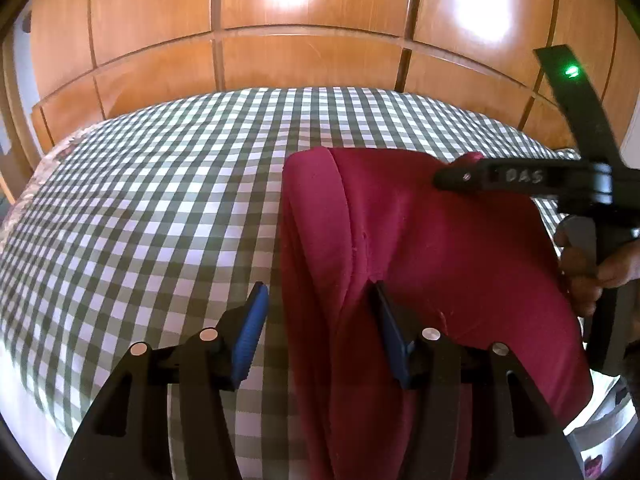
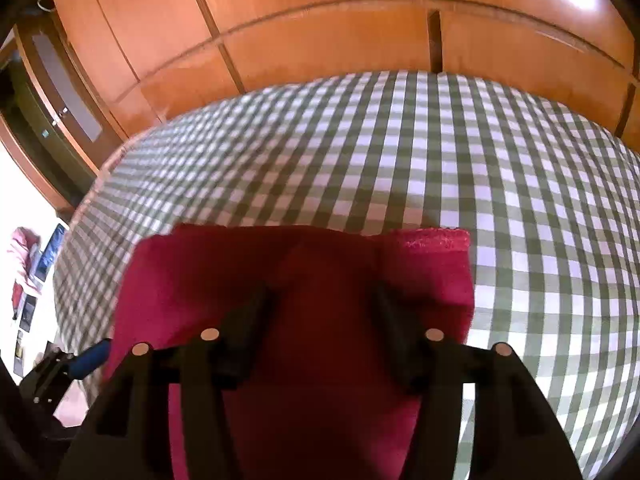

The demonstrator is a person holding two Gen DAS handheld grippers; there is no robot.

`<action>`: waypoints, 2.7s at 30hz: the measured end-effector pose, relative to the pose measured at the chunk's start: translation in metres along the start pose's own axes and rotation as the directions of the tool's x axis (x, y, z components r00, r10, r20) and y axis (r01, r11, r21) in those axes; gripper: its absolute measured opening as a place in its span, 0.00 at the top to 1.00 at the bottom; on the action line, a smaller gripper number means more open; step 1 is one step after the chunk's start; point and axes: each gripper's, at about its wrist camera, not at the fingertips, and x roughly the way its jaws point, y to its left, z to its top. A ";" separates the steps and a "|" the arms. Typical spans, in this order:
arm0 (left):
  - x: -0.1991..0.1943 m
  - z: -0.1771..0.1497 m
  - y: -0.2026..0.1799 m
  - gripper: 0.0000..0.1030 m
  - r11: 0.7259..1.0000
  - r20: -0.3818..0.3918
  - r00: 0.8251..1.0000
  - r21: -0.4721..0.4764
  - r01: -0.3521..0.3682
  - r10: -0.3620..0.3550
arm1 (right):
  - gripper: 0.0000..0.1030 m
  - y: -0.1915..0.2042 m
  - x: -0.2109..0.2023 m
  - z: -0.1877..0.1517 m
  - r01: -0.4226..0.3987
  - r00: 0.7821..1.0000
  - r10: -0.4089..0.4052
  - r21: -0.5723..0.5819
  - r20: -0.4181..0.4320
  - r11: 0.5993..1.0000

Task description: Fold small clothes

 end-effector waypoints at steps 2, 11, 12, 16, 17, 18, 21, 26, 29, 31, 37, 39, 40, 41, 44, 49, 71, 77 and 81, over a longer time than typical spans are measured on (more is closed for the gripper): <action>-0.002 -0.001 0.001 0.49 1.000 0.001 1.000 -0.004 -0.001 0.001 | 0.40 0.000 -0.012 -0.001 -0.008 1.000 0.008 0.008 0.025 1.000; -0.013 -0.005 0.004 0.30 0.999 0.032 0.999 -0.036 -0.038 0.039 | 0.36 -0.013 -0.063 -0.032 -0.050 0.996 0.045 0.057 0.074 0.997; -0.013 -0.006 0.006 0.29 0.999 0.029 0.999 -0.043 -0.034 0.035 | 0.33 -0.016 -0.066 -0.038 -0.063 0.996 0.058 0.070 0.071 0.996; -0.008 -0.010 0.015 0.28 0.997 0.006 1.000 -0.073 0.021 -0.021 | 0.28 -0.035 -0.071 -0.070 -0.131 0.991 0.128 0.147 0.029 0.980; -0.005 -0.011 0.020 0.28 0.995 0.003 0.999 -0.089 0.053 -0.053 | 0.27 -0.039 -0.069 -0.076 -0.148 0.989 0.146 0.167 0.023 0.975; -0.004 -0.012 0.022 0.28 0.993 0.001 0.997 -0.097 0.071 -0.071 | 0.26 -0.044 -0.067 -0.085 -0.177 0.984 0.176 0.196 0.021 0.965; 0.000 -0.015 0.028 0.28 0.984 -0.002 0.991 -0.122 0.133 -0.135 | 0.25 -0.049 -0.064 -0.094 -0.238 0.971 0.239 0.249 0.027 0.939; 0.006 -0.021 0.040 0.34 0.955 0.009 0.968 -0.159 0.251 -0.253 | 0.25 -0.049 -0.043 -0.099 -0.318 0.944 0.329 0.307 0.016 0.897; 0.010 -0.025 0.047 0.46 0.923 0.013 0.941 -0.191 0.333 -0.337 | 0.27 -0.043 -0.033 -0.100 -0.349 0.932 0.362 0.319 0.018 0.881; 0.012 -0.026 0.047 0.56 0.896 0.014 0.917 -0.206 0.393 -0.398 | 0.32 -0.037 -0.031 -0.099 -0.349 0.932 0.363 0.312 0.014 0.884; 0.013 -0.025 0.049 0.65 0.838 0.024 0.869 -0.253 0.484 -0.495 | 0.57 -0.019 -0.045 -0.094 -0.318 0.946 0.323 0.249 0.025 0.915; 0.009 -0.022 0.045 0.66 0.833 0.028 0.861 -0.240 0.498 -0.507 | 0.59 -0.015 -0.057 -0.093 -0.320 0.947 0.319 0.229 0.042 0.919; 0.008 -0.020 0.041 0.66 0.832 0.026 0.858 -0.231 0.505 -0.513 | 0.59 -0.014 -0.065 -0.093 -0.320 0.947 0.316 0.217 0.058 0.922; 0.008 -0.016 0.033 0.67 0.825 0.021 0.848 -0.223 0.520 -0.529 | 0.59 -0.015 -0.073 -0.094 -0.318 0.948 0.310 0.212 0.071 0.924; 0.013 -0.002 -0.001 0.67 0.809 0.000 0.823 -0.181 0.559 -0.568 | 0.60 -0.034 -0.099 -0.095 -0.297 0.953 0.275 0.223 0.125 0.928; 0.034 0.036 -0.091 0.67 0.775 -0.063 0.773 -0.065 0.628 -0.631 | 0.60 -0.092 -0.149 -0.102 -0.226 0.959 0.157 0.300 0.237 0.927; 0.070 0.069 -0.315 0.64 0.859 0.010 0.958 0.445 0.252 -0.286 | 0.46 -0.172 -0.241 -0.167 0.219 0.910 -0.349 0.458 0.222 0.862; 0.088 0.071 -0.314 0.57 0.884 -0.017 0.958 0.383 0.269 -0.285 | 0.50 -0.138 -0.183 -0.173 0.477 0.856 -0.513 0.286 0.065 0.831; 0.079 0.069 -0.310 0.57 0.877 0.000 0.959 0.403 0.260 -0.284 | 0.48 -0.137 -0.191 -0.168 0.468 0.866 -0.498 0.284 0.043 0.837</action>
